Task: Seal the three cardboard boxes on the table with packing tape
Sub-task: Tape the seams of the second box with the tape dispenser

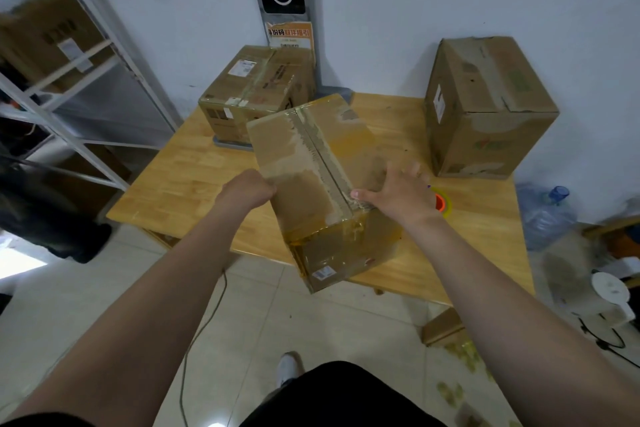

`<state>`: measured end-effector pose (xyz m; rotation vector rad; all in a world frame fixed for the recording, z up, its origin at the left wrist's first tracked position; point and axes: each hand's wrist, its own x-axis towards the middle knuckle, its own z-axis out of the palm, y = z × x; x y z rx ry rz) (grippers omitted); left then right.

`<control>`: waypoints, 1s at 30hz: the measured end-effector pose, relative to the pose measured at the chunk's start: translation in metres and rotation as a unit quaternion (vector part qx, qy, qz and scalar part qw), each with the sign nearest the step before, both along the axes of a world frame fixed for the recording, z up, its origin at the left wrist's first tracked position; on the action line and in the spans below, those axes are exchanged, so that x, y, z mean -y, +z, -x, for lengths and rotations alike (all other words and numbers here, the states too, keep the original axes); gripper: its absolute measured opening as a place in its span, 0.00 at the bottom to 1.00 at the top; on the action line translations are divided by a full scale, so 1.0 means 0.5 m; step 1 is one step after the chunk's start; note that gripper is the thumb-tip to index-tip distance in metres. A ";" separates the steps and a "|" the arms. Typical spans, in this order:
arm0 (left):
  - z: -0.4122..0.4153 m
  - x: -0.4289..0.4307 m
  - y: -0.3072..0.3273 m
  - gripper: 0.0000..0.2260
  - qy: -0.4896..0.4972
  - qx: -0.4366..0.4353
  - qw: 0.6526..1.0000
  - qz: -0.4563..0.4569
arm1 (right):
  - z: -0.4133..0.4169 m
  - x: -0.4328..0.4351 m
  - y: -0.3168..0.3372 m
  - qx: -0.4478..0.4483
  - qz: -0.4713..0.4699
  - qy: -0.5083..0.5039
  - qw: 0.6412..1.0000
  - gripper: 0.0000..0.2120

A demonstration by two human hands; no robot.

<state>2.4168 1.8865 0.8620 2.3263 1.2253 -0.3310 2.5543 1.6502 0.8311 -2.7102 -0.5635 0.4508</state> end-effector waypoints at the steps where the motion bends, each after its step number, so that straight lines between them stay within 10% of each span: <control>1: 0.003 0.002 0.010 0.13 0.010 0.006 1.000 0.022 | 0.000 0.000 0.000 0.000 0.000 0.000 1.000 0.46; 11: 0.044 -0.040 -0.007 0.28 0.118 0.067 0.974 0.181 | 0.004 0.004 0.004 0.011 0.001 0.000 1.000 0.45; 17: -0.001 0.025 0.011 0.18 0.065 0.165 0.956 0.232 | 0.005 -0.002 0.002 -0.003 0.010 -0.020 1.000 0.43; 22: -0.023 0.075 0.013 0.20 -0.061 0.184 0.960 0.203 | 0.029 -0.027 0.018 0.161 -0.029 0.090 0.982 0.24; 26: -0.032 0.075 0.005 0.23 -0.160 0.218 0.952 0.145 | 0.052 -0.067 0.044 -0.085 -0.187 0.175 0.963 0.20; 30: -0.042 0.059 0.001 0.22 -0.203 0.227 0.942 0.141 | 0.063 -0.087 0.059 -0.147 -0.246 0.128 0.950 0.05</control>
